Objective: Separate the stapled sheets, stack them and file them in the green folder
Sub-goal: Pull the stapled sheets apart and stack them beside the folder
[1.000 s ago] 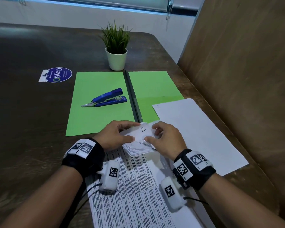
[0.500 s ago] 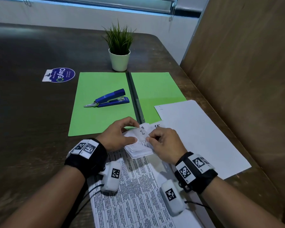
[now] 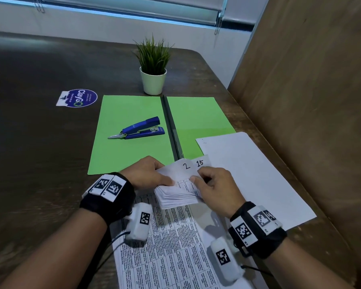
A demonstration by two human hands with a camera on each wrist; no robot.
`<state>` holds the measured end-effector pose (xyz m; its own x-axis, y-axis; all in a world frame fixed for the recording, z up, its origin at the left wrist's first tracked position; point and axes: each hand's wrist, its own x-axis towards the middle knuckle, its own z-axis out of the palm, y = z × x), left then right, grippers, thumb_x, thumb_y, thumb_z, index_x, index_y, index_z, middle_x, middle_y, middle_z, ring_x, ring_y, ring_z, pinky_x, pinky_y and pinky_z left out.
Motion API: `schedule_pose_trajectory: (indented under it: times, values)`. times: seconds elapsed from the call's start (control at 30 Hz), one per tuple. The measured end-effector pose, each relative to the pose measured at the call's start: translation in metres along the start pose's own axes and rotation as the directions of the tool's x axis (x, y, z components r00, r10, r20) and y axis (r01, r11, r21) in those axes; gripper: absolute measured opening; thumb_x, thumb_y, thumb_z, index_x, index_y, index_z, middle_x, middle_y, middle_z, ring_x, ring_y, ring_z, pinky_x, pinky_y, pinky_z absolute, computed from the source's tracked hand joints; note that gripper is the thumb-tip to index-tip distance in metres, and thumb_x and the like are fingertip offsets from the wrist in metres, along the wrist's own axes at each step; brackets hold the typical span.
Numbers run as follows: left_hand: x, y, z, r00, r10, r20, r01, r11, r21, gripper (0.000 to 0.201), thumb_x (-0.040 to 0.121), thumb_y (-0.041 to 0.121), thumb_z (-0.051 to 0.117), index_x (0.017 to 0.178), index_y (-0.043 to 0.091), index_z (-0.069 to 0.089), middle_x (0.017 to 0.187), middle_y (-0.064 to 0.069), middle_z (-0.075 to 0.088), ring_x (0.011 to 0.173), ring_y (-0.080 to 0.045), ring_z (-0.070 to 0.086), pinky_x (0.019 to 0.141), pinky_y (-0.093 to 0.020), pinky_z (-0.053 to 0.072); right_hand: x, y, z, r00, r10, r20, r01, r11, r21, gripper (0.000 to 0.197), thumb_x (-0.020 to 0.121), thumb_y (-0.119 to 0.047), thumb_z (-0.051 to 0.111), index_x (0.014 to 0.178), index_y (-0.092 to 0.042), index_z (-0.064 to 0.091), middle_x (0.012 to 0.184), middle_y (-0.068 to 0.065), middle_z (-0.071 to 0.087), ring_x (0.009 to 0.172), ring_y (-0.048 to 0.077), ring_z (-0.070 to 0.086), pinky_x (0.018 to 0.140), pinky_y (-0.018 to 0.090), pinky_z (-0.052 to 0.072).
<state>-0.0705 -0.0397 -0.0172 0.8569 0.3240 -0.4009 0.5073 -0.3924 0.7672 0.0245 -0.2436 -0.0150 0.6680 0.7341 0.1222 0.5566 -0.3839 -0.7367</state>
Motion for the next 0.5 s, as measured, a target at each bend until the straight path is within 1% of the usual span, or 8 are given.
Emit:
schedule_pose_trajectory:
  times: [0.1, 0.17, 0.23, 0.27, 0.33, 0.37, 0.43, 0.5]
  values:
    - [-0.001, 0.002, 0.000, 1.000, -0.024, -0.012, 0.024, 0.999, 0.029, 0.016, 0.077, 0.032, 0.082, 0.077, 0.016, 0.078, 0.081, -0.002, 0.078, 0.070, -0.017, 0.067, 0.068, -0.027, 0.050, 0.000, 0.002, -0.011, 0.991, 0.056, 0.121, -0.048, 0.997, -0.064, 0.049, 0.092, -0.025, 0.065, 0.056, -0.014, 0.035, 0.050, -0.007, 0.032, 0.046, 0.008, 0.030, 0.052, 0.030, 0.030]
    - [-0.002, 0.005, -0.001, 0.999, -0.037, -0.002, 0.037, 0.999, 0.037, 0.016, 0.077, 0.032, 0.082, 0.076, 0.017, 0.076, 0.080, -0.001, 0.077, 0.073, -0.019, 0.069, 0.070, -0.029, 0.053, 0.001, 0.004, -0.018, 0.994, 0.075, 0.078, -0.068, 0.994, -0.081, 0.051, 0.092, -0.024, 0.067, 0.055, -0.016, 0.032, 0.050, -0.008, 0.027, 0.046, 0.007, 0.027, 0.051, 0.027, 0.028]
    - [-0.003, 0.007, -0.004, 0.999, -0.050, 0.014, 0.049, 0.998, 0.044, 0.018, 0.076, 0.032, 0.083, 0.077, 0.017, 0.074, 0.082, -0.002, 0.077, 0.075, -0.021, 0.070, 0.074, -0.034, 0.057, 0.001, 0.005, -0.026, 0.996, 0.074, 0.043, -0.073, 0.997, -0.024, 0.051, 0.091, -0.025, 0.068, 0.056, -0.018, 0.031, 0.054, -0.008, 0.025, 0.051, 0.010, 0.025, 0.051, 0.025, 0.026]
    - [-0.004, 0.008, -0.005, 0.998, -0.053, 0.025, 0.052, 0.998, 0.044, 0.019, 0.076, 0.032, 0.083, 0.080, 0.016, 0.075, 0.084, -0.003, 0.077, 0.075, -0.021, 0.070, 0.077, -0.037, 0.059, 0.002, 0.006, -0.031, 0.992, 0.080, 0.097, -0.080, 0.997, -0.003, 0.048, 0.092, -0.027, 0.068, 0.057, -0.019, 0.036, 0.055, -0.008, 0.029, 0.051, 0.010, 0.028, 0.052, 0.024, 0.028]
    - [-0.006, 0.009, -0.006, 0.998, -0.053, 0.038, 0.051, 0.998, 0.043, 0.020, 0.077, 0.032, 0.083, 0.084, 0.014, 0.076, 0.085, -0.005, 0.077, 0.078, -0.024, 0.072, 0.079, -0.041, 0.060, 0.001, 0.010, -0.039, 0.947, 0.125, 0.296, -0.117, 0.992, -0.042, 0.038, 0.093, -0.028, 0.067, 0.061, -0.016, 0.050, 0.056, -0.010, 0.041, 0.052, 0.008, 0.038, 0.056, 0.023, 0.035]
    - [-0.006, 0.009, -0.006, 0.998, -0.053, 0.044, 0.051, 0.998, 0.035, 0.020, 0.077, 0.032, 0.083, 0.084, 0.014, 0.077, 0.085, -0.004, 0.078, 0.081, -0.025, 0.073, 0.080, -0.042, 0.060, 0.001, 0.013, -0.042, 0.929, 0.135, 0.343, -0.118, 0.990, -0.072, 0.038, 0.093, -0.027, 0.067, 0.061, -0.012, 0.051, 0.056, -0.009, 0.042, 0.052, 0.009, 0.038, 0.057, 0.025, 0.035]
    - [-0.009, 0.011, -0.006, 0.997, -0.053, 0.046, 0.052, 0.998, 0.030, 0.020, 0.077, 0.033, 0.084, 0.081, 0.015, 0.077, 0.083, -0.004, 0.078, 0.084, -0.026, 0.074, 0.080, -0.042, 0.060, 0.004, 0.019, -0.050, 0.949, 0.134, 0.285, -0.118, 0.990, -0.071, 0.043, 0.092, -0.025, 0.068, 0.059, -0.009, 0.045, 0.056, -0.004, 0.036, 0.053, 0.012, 0.033, 0.056, 0.028, 0.031]
    - [-0.009, 0.011, -0.006, 0.998, -0.057, 0.040, 0.056, 0.998, 0.028, 0.021, 0.076, 0.034, 0.084, 0.079, 0.015, 0.076, 0.083, -0.004, 0.078, 0.085, -0.026, 0.074, 0.081, -0.043, 0.059, 0.007, 0.022, -0.060, 0.971, 0.121, 0.207, -0.117, 0.993, -0.032, 0.045, 0.090, -0.025, 0.072, 0.058, -0.008, 0.044, 0.055, -0.002, 0.034, 0.052, 0.011, 0.031, 0.053, 0.025, 0.029]
